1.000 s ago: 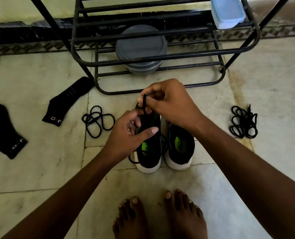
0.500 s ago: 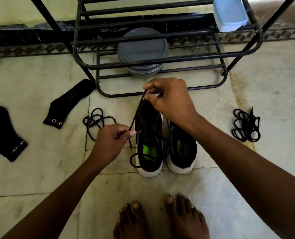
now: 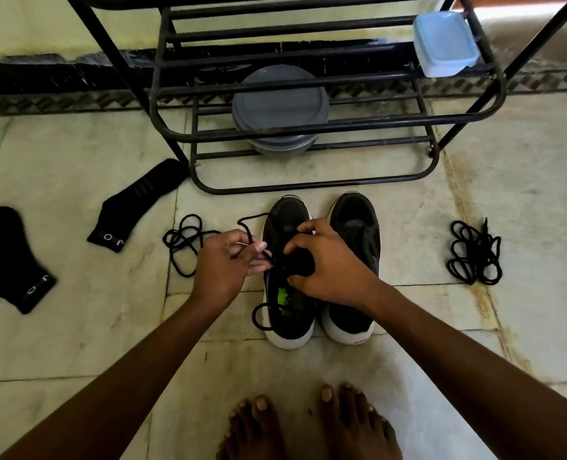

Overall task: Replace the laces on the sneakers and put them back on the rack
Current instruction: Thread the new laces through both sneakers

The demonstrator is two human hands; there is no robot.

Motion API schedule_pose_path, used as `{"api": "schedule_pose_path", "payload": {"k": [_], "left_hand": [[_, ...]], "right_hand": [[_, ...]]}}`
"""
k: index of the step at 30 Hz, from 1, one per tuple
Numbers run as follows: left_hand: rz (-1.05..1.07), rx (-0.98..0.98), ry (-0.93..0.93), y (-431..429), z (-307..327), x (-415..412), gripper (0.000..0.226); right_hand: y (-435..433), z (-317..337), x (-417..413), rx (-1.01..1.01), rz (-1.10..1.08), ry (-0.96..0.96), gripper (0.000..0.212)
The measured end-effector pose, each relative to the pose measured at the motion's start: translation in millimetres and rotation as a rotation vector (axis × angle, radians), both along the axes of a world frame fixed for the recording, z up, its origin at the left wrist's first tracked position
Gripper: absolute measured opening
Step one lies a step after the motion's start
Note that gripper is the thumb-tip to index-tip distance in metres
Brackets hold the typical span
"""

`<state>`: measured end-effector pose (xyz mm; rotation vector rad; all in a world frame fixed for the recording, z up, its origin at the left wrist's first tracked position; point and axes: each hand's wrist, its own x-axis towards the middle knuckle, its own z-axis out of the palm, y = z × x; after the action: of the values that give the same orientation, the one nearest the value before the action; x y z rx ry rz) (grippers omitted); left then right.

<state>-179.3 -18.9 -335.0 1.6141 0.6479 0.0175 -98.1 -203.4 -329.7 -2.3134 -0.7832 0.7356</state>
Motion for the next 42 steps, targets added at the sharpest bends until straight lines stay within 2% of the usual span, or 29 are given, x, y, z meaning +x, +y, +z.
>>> {"api": "schedule_pose_path", "payload": {"k": [4,9,15,24,30,42], "left_hand": [[0.031,-0.043,-0.012,-4,2,6,0.004],[-0.001,-0.001,-0.053,-6,4,6,0.020],[0.048,0.058,-0.072,-7,0,9,0.020],[0.095,0.143,-0.086,-13,-4,14,0.023],[0.044,0.244,-0.062,-15,-2,15,0.032],[-0.144,0.374,-0.022,-10,3,25,0.036]], "right_hand": [[2,-4,0,-0.037,-0.034,-0.066,0.056],[9,-8,0,-0.030,-0.074,-0.130,0.053],[8,-12,0,-0.032,-0.081,-0.118,0.061],[3,-17,-3,0.010,-0.115,-0.100,0.060],[3,-15,-4,0.005,-0.111,-0.086,0.059],[8,-11,-3,0.028,-0.162,-0.058,0.054]]}}
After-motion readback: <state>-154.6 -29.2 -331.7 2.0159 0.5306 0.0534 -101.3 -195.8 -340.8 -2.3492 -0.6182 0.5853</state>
